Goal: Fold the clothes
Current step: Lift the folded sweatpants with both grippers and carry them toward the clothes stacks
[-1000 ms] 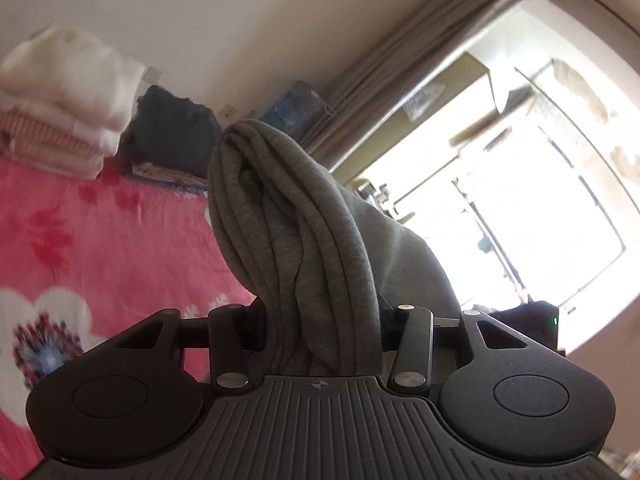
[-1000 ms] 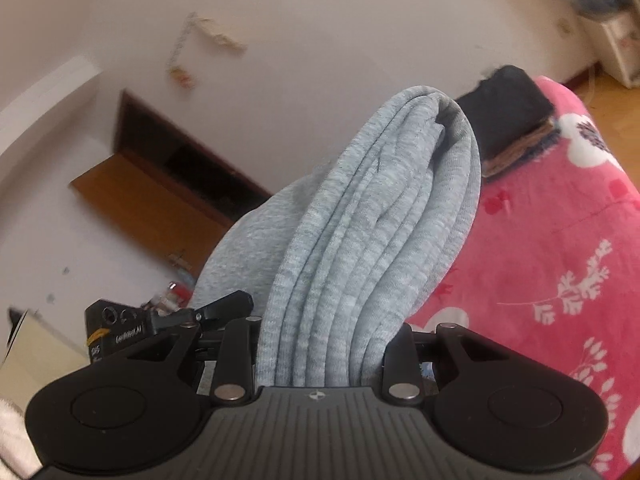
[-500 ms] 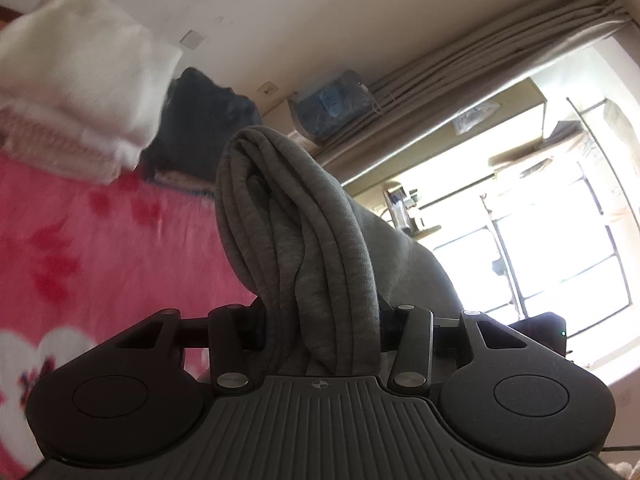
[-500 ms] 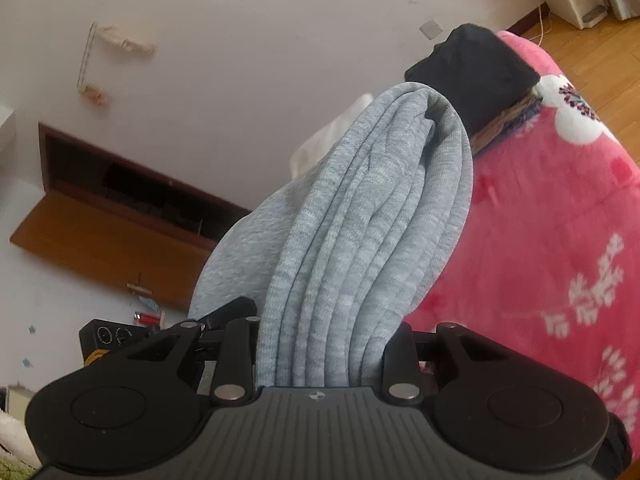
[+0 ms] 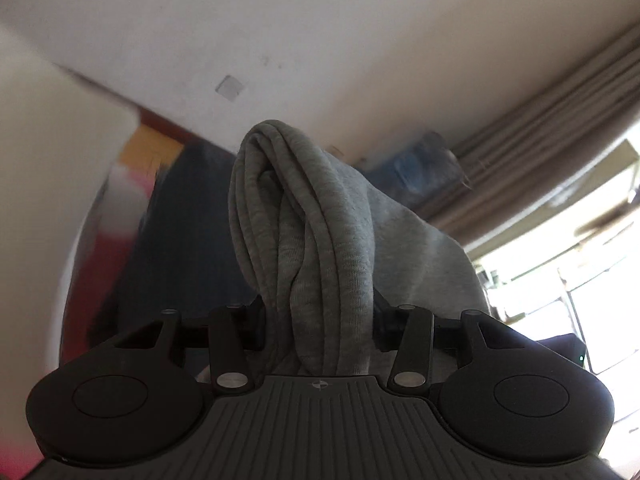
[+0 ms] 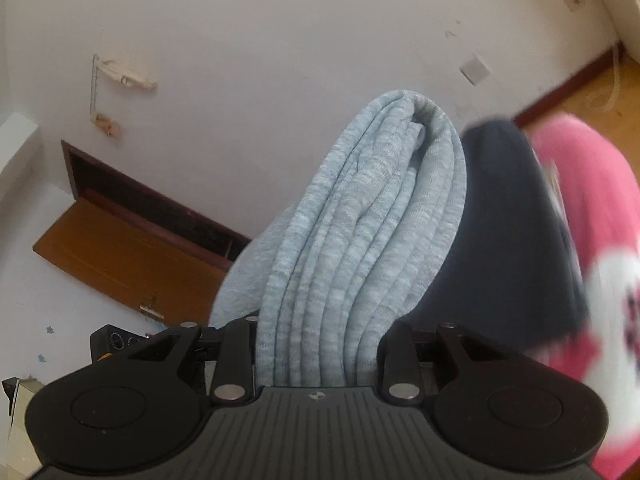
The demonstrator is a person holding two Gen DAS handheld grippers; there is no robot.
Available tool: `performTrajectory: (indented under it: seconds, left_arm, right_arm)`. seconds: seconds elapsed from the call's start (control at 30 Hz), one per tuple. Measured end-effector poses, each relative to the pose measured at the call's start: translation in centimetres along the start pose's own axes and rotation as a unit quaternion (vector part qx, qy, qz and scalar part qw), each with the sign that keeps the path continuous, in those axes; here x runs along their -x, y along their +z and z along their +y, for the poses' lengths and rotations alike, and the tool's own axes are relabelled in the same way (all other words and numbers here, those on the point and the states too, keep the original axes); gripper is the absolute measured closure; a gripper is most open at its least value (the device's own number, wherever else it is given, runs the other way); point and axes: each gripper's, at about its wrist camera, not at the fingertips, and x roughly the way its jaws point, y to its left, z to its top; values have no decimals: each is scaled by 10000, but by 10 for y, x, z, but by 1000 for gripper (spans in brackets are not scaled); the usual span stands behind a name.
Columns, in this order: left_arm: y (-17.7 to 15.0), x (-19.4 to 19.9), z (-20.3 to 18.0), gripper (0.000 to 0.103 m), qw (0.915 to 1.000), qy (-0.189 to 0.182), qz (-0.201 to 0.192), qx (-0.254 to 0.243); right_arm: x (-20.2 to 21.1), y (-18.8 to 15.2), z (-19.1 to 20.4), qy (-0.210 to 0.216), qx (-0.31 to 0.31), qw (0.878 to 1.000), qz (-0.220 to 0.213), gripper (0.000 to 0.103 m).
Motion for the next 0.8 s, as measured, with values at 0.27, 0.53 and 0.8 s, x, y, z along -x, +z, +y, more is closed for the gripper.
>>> performTrajectory:
  seconds: [0.27,0.53,0.8]
  left_arm:
    - [33,-66,58,55,9987,422,119,244]
    - [36,-58,74,56,9961,3,139,867]
    - [23,-66,89,49,9971,585,339,354]
  right_arm:
    - [-73,54,-71,172,-277,9995,38,71]
    - [-88,62,-107,285,-854,9956,244,71]
    - [-82,55,-127,347,-1099,9926,380,71]
